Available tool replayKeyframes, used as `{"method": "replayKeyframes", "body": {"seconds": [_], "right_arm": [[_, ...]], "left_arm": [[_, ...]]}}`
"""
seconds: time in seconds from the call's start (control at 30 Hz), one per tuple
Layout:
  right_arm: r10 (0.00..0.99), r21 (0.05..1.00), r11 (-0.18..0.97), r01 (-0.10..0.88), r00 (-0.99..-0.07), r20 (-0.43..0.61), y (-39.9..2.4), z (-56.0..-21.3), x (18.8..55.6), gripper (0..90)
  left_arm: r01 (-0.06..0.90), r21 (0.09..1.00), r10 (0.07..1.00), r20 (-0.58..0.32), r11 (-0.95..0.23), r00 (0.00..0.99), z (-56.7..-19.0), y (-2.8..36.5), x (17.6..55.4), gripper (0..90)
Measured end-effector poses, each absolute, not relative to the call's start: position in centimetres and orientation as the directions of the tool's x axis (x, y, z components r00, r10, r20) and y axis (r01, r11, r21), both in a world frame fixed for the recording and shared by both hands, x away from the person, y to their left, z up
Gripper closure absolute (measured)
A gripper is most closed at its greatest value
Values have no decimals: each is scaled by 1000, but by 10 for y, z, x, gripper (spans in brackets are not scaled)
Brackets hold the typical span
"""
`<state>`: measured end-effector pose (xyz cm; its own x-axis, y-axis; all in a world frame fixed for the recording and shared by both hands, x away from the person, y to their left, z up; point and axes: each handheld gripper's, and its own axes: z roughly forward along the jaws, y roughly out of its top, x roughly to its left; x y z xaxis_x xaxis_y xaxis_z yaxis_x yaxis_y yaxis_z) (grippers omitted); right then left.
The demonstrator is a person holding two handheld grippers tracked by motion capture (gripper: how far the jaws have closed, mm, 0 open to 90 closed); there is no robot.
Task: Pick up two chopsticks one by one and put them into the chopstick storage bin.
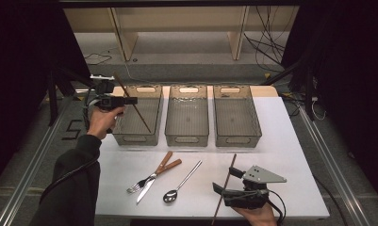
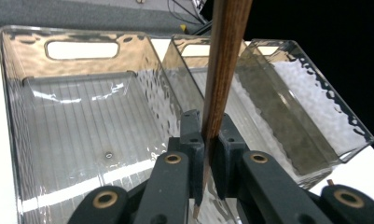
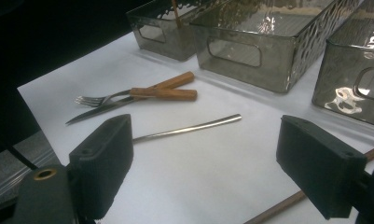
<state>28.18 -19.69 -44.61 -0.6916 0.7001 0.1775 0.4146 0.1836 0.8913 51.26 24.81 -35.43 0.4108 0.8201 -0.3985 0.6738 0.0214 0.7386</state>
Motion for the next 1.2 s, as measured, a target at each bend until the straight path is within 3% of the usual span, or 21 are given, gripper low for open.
{"method": "replayKeyframes", "body": {"seconds": [0.53,1.2], "right_arm": [[700,889,186,419,-692,180,-197,-446,282,195],[699,888,187,421,-692,181,-197,-447,282,199]], "left_arm": [[733,680,821,-409,-17,399,-369,234,528,838],[734,679,843,-384,-18,376,-383,227,528,831]]}}
